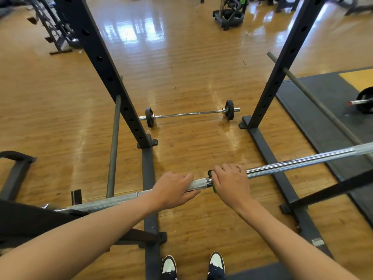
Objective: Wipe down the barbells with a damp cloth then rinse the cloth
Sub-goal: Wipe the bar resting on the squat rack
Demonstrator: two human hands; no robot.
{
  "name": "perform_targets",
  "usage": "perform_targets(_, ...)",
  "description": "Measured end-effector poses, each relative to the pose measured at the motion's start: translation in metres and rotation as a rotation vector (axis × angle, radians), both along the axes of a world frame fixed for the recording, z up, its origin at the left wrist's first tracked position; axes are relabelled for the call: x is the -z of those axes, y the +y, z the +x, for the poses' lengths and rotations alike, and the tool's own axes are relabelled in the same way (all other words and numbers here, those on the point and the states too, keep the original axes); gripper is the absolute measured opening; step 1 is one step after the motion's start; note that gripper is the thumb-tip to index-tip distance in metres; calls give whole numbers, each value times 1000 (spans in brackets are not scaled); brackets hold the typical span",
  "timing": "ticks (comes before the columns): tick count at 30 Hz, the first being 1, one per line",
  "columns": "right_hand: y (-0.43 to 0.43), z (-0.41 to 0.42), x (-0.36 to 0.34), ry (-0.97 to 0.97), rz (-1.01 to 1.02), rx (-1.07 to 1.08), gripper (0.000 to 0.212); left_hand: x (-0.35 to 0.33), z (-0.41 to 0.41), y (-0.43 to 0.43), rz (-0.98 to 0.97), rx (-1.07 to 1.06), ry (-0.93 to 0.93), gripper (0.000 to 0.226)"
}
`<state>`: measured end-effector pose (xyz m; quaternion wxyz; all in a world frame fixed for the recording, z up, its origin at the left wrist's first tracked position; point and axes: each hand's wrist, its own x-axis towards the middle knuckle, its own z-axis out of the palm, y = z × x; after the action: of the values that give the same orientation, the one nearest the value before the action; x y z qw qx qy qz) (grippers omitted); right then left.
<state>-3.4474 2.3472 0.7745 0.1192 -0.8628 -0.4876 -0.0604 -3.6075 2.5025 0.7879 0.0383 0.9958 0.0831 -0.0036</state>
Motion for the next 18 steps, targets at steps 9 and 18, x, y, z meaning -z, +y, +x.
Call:
perform_targets(9, 11, -7, -5, 79, -29, 134, 40, 1, -52, 35, 51, 63, 56, 58)
perform_targets(18, -2, 0, -3, 74, -110, 112, 43, 1, -55, 33, 9, 44, 43, 43)
